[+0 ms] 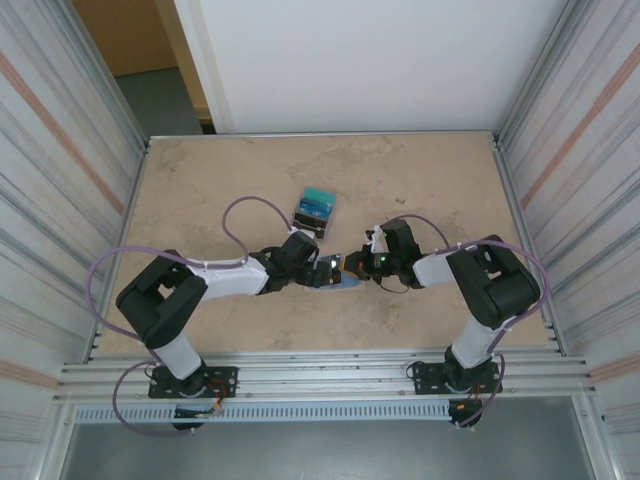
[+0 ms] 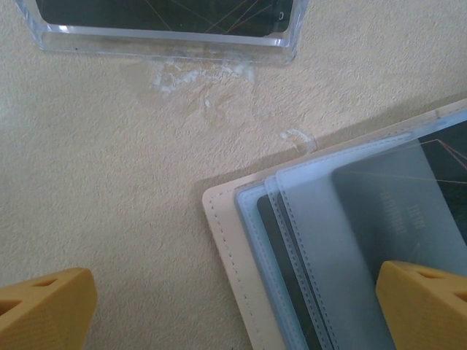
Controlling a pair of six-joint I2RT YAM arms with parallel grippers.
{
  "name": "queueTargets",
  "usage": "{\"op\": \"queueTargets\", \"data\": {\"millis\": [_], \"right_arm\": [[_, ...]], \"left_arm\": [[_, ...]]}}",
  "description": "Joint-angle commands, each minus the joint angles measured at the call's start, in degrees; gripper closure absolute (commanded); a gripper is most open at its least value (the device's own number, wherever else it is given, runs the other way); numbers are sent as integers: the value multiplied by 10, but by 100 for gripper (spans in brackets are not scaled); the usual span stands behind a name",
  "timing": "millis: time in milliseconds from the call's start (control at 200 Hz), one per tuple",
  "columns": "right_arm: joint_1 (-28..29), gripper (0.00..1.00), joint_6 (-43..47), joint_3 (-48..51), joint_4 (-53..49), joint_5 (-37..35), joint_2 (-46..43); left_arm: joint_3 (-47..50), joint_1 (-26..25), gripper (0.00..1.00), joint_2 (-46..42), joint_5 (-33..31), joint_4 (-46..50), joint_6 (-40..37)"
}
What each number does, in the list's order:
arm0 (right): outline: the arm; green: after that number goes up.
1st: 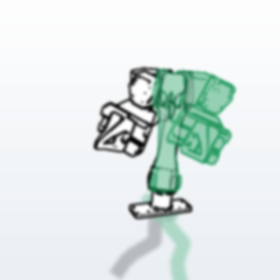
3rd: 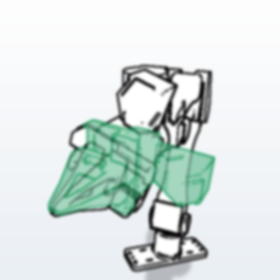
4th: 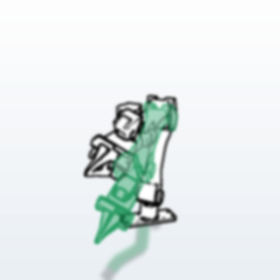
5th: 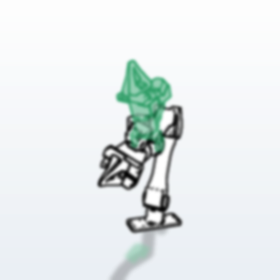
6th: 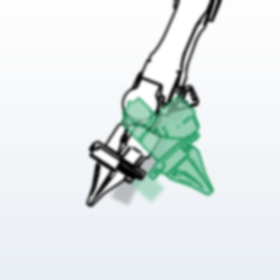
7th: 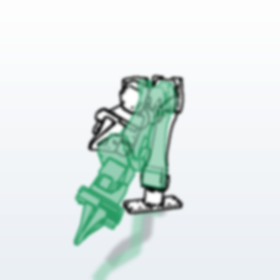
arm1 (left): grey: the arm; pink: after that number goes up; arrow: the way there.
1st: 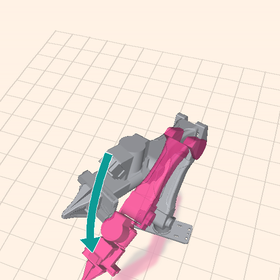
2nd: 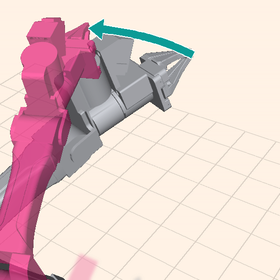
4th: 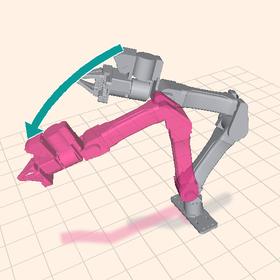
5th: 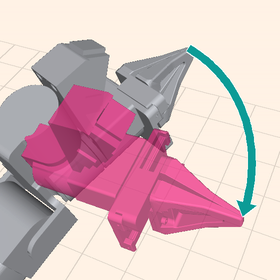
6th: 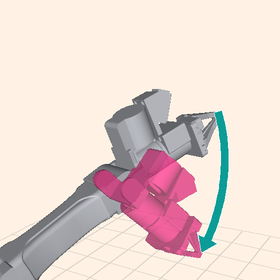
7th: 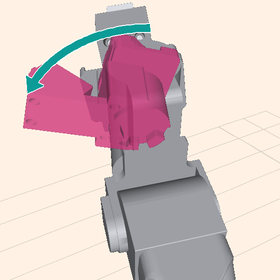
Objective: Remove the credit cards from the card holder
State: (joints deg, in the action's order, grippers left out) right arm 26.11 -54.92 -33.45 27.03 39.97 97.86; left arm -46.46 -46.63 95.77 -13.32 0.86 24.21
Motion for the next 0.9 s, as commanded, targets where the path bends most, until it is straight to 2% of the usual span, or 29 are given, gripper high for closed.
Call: {"op": "queueTargets", "data": {"millis": [0, 215, 441, 717, 897], "right_arm": [[-6, 96, 13, 7, -18, -9, -24], [-6, 95, 7, 2, -12, -2, -22], [0, 83, -20, -6, 29, 19, 2], [13, 82, -32, -17, 55, 23, 34], [15, 87, -28, -19, 50, 15, 30]], "left_arm": [[6, -3, 1, -11, -15, 21, -4], [6, -3, 1, 1, -6, 15, -5], [2, -3, 1, 19, 6, 15, 2], [4, -3, 1, 20, 8, 15, 2], [7, -3, 1, 16, 6, 17, 4]]}}
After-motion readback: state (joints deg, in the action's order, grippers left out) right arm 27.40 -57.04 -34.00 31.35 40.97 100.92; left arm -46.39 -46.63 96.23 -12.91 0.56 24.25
